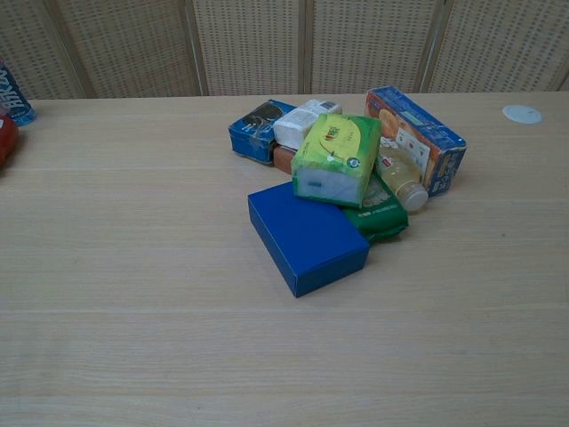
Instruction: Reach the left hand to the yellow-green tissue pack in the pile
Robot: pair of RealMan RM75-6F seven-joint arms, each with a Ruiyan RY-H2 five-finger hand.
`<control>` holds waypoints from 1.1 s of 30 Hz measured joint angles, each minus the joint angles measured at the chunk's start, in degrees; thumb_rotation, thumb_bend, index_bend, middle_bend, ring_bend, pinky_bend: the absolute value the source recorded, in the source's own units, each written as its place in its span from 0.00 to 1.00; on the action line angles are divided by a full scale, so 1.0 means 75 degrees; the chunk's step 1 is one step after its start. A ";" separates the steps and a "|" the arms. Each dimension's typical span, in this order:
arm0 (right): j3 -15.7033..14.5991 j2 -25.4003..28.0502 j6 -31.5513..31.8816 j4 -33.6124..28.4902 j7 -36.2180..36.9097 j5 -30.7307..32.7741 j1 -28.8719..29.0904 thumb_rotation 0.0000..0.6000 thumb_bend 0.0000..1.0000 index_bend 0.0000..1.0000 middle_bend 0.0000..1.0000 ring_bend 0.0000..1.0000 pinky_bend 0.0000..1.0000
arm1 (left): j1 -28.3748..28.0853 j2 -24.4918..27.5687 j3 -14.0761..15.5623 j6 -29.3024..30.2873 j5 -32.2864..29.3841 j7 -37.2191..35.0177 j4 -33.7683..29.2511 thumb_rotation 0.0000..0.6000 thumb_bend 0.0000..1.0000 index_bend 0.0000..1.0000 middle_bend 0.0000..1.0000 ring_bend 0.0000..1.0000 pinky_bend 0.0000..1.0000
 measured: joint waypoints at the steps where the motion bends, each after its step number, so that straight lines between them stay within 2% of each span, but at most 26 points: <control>1: -0.0003 0.0000 0.0000 0.0002 -0.0003 -0.0004 -0.0001 0.87 0.00 0.00 0.00 0.00 0.00 | 0.0000 0.0000 0.0001 -0.0004 -0.0005 0.0000 -0.0001 1.00 0.00 0.00 0.00 0.00 0.00; 9: 0.0002 0.0027 0.0015 -0.0040 0.0034 0.0009 -0.0013 0.88 0.00 0.00 0.00 0.00 0.00 | -0.0025 -0.0016 0.0036 -0.0090 0.0008 0.0028 -0.0044 1.00 0.00 0.00 0.00 0.00 0.00; 15: 0.0057 0.0029 -0.0079 -0.0012 0.0097 0.0158 0.0022 0.87 0.00 0.00 0.00 0.00 0.00 | -0.0291 0.0015 0.0015 -0.0522 -0.0004 0.0232 -0.0234 1.00 0.00 0.00 0.00 0.00 0.00; 21: 0.0085 -0.0004 -0.0180 0.0014 0.0130 0.0224 0.0083 0.87 0.00 0.00 0.00 0.00 0.00 | -0.1121 0.0103 -0.0294 -0.1454 -0.0140 0.0963 -0.0660 1.00 0.00 0.00 0.00 0.00 0.00; 27: 0.0096 -0.0061 -0.0320 0.0089 0.0137 0.0300 0.0152 0.87 0.00 0.00 0.00 0.00 0.00 | -0.2435 0.0024 -0.0653 -0.2948 -0.0391 0.1806 -0.0828 1.00 0.00 0.00 0.00 0.00 0.00; 30: 0.0104 -0.0076 -0.0406 0.0160 0.0175 0.0375 0.0186 0.87 0.00 0.00 0.00 0.00 0.00 | -0.3182 -0.0218 -0.0755 -0.3542 -0.0049 0.1945 -0.0445 1.00 0.00 0.00 0.00 0.00 0.00; 33: 0.0120 -0.0079 -0.0452 0.0210 0.0210 0.0445 0.0206 0.87 0.00 0.00 0.00 0.00 0.00 | -0.3749 -0.0564 -0.0776 -0.3996 0.0587 0.1728 0.0324 1.00 0.00 0.00 0.00 0.00 0.00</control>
